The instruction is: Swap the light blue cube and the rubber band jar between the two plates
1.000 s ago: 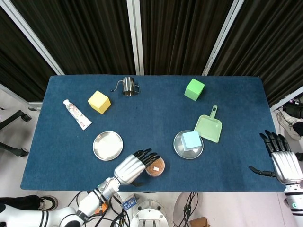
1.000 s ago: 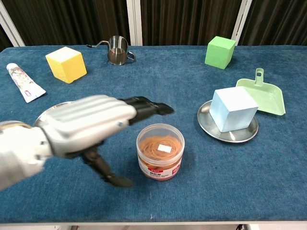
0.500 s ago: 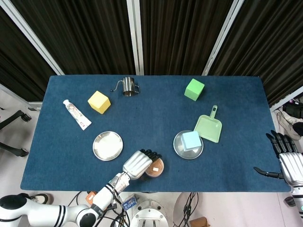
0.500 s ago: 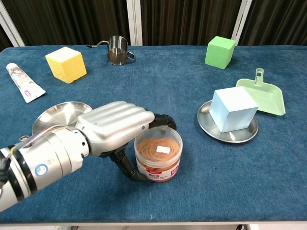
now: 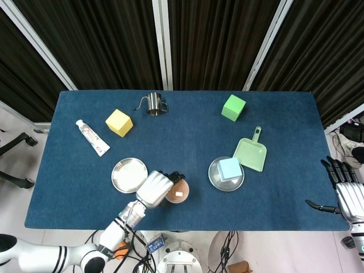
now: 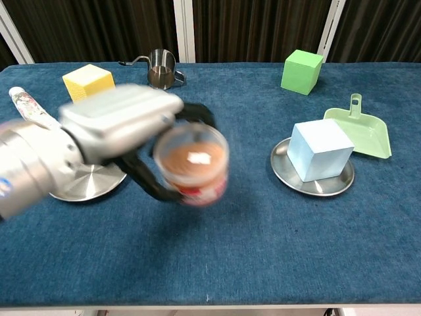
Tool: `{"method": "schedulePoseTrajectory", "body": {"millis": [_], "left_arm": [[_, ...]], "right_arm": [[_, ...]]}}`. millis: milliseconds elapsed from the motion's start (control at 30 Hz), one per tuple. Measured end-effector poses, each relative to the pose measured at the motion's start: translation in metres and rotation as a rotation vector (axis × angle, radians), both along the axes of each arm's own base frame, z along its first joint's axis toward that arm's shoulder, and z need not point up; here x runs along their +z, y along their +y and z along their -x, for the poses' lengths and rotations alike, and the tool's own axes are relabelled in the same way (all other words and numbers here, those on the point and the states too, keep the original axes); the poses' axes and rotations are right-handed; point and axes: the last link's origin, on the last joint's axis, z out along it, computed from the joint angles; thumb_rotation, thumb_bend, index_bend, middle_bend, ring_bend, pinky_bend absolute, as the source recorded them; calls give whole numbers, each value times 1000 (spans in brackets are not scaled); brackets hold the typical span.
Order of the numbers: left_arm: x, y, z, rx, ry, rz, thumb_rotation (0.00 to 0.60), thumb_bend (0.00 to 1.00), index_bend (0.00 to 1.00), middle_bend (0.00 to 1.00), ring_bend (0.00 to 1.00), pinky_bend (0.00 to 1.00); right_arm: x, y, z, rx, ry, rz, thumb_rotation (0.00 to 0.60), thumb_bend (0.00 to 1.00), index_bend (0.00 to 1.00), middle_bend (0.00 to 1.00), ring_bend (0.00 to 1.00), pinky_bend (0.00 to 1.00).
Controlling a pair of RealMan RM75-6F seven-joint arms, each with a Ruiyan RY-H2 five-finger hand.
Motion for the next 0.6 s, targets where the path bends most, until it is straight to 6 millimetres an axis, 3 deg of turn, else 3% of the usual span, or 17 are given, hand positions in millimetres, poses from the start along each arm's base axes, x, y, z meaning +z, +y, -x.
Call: {"method": "schedulePoseTrajectory", "body": {"millis": [133, 267, 433, 600], "left_arm": [[38, 20, 42, 93, 66, -106, 600, 290, 709, 699, 655, 666], [63, 30, 77, 190, 89, -135, 600, 271, 709, 698, 646, 666], [64, 32, 103, 227, 121, -136, 600, 182, 663, 644, 618, 661], [50, 33, 117, 234, 146, -87, 600, 111, 423, 474, 485, 568]], "right_arm": [[-1, 1, -1, 9, 10, -6, 398, 111, 0, 0, 0, 0], [-5, 2, -3, 14, 20, -15, 398, 111, 0, 0, 0, 0], [-5, 4, -5, 19, 15, -6, 398, 111, 0, 0, 0, 0], [-3, 7, -6, 26, 4, 1, 398, 111, 0, 0, 0, 0]]}}
